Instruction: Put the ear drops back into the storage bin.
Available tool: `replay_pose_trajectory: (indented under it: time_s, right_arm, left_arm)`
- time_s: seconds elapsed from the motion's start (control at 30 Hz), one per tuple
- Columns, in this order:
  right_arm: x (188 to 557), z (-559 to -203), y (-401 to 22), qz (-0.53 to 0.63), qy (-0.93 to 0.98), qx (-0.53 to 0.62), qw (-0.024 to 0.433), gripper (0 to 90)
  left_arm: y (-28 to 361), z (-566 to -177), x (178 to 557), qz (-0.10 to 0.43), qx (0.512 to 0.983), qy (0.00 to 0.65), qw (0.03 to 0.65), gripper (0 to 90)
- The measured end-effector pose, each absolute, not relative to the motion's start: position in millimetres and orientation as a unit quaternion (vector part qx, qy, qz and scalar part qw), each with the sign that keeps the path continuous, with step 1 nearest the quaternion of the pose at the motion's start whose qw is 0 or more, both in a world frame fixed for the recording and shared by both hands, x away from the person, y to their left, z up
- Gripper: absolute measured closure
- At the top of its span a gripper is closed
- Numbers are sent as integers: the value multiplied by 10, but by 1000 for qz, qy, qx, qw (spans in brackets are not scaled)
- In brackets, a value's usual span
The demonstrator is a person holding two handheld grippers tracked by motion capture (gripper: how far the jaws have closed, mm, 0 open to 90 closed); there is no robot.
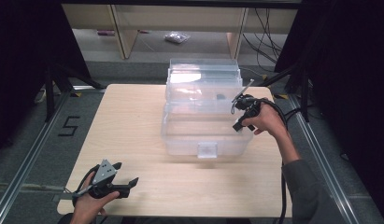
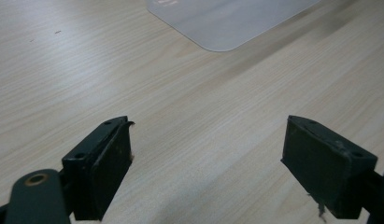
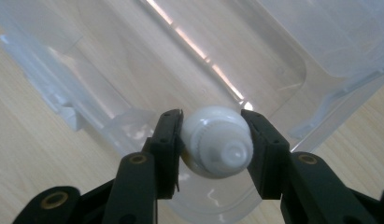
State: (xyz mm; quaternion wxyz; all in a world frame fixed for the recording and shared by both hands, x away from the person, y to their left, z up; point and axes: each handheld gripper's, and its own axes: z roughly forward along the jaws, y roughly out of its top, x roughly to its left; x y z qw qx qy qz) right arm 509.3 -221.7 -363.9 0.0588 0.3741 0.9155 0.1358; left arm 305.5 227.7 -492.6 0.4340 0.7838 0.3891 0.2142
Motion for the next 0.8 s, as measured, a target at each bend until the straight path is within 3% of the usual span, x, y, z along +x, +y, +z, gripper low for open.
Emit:
replay_pose_trajectory:
  time_s: [0.8]
  right_arm:
    - [5265, -4130, -2097, 105, 919, 379, 40, 602]
  left_arm:
    - [2285, -4920, 3054, 215, 787, 389, 429, 153]
